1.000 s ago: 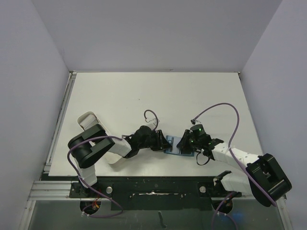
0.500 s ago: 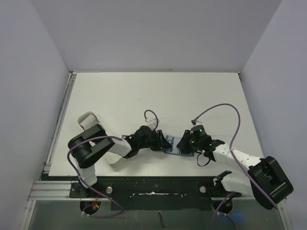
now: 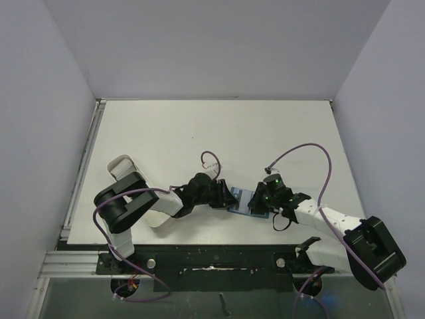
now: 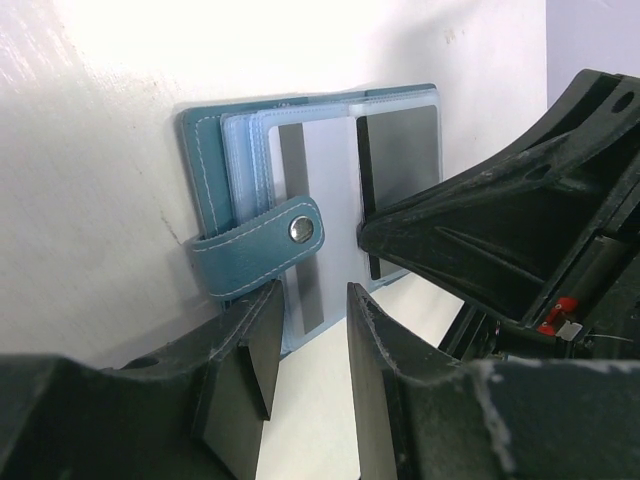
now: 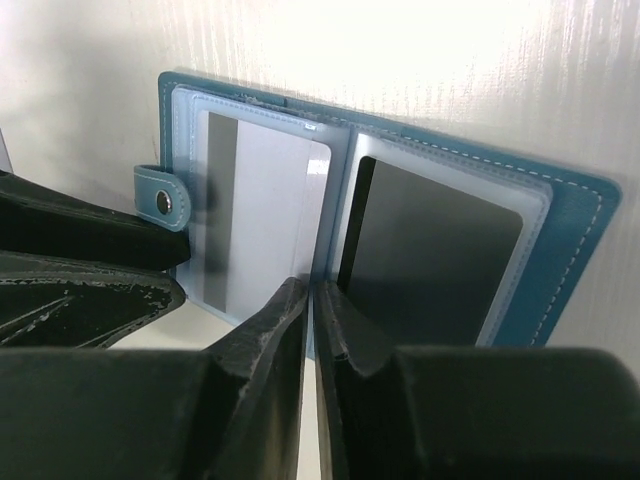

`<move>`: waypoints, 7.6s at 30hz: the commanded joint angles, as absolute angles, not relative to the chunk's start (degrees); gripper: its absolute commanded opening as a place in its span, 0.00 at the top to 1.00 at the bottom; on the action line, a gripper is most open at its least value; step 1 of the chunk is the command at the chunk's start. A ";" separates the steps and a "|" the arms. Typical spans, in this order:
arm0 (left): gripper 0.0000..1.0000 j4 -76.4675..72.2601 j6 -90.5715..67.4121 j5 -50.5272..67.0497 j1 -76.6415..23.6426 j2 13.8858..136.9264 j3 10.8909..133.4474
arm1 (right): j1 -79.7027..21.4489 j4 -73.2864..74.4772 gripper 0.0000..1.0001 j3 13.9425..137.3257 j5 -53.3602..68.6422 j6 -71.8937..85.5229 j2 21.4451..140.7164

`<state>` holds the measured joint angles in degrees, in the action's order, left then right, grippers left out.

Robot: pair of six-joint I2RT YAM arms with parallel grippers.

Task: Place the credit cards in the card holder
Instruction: Insert the credit card into the card holder, then turn over the card slot in the card holder, then pick up the credit card from the storage box.

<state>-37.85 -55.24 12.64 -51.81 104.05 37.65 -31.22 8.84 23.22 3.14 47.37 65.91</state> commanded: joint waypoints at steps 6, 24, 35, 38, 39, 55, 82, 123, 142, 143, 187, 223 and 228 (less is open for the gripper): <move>0.69 -36.22 -53.73 12.92 -51.86 102.54 40.39 | -31.63 6.90 0.92 22.30 1.31 47.16 69.64; 0.71 -49.50 -61.31 17.70 -51.95 103.90 38.35 | -31.64 3.09 0.93 17.98 1.66 48.98 69.32; 0.79 -52.85 -63.93 18.47 -51.94 105.09 38.14 | -31.59 4.26 0.91 18.76 1.57 48.74 66.85; 0.82 -50.14 -61.95 17.23 -52.03 103.66 38.59 | -31.63 5.55 0.87 19.51 0.91 48.46 64.84; 0.82 -49.17 -61.23 17.01 -52.15 103.29 38.98 | -31.62 6.00 0.85 19.82 0.76 48.31 64.21; 0.75 -45.26 -58.01 17.14 -53.52 104.05 43.74 | -31.64 10.74 0.78 21.64 -2.35 47.68 58.71; 0.72 -36.82 -52.86 13.22 -55.55 108.26 51.77 | -31.68 32.15 0.51 29.84 -11.47 50.44 30.80; 0.26 28.83 -11.74 -5.52 -33.81 79.14 67.85 | -31.72 30.96 0.03 30.82 -6.74 46.62 28.92; 0.34 28.13 19.88 -15.31 -9.50 67.35 53.21 | -31.80 29.21 0.02 31.69 -3.23 43.60 33.04; 0.35 27.32 20.85 -15.44 -8.65 67.47 52.30 | -31.84 29.28 0.02 31.65 -3.25 43.59 32.85; 0.61 10.96 29.71 -23.08 -6.59 83.10 46.15 | -31.70 30.49 0.02 31.91 -4.74 42.62 30.00; 0.94 14.72 29.44 -26.15 -8.51 82.10 48.84 | -31.68 30.58 0.02 31.38 -4.75 43.07 29.36; 1.00 16.61 28.12 -25.25 -8.57 81.70 50.00 | -31.71 30.74 0.02 31.38 -4.66 43.22 29.10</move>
<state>16.05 28.99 -24.88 -8.51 83.59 46.19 -31.51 31.77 30.13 -3.92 43.51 29.82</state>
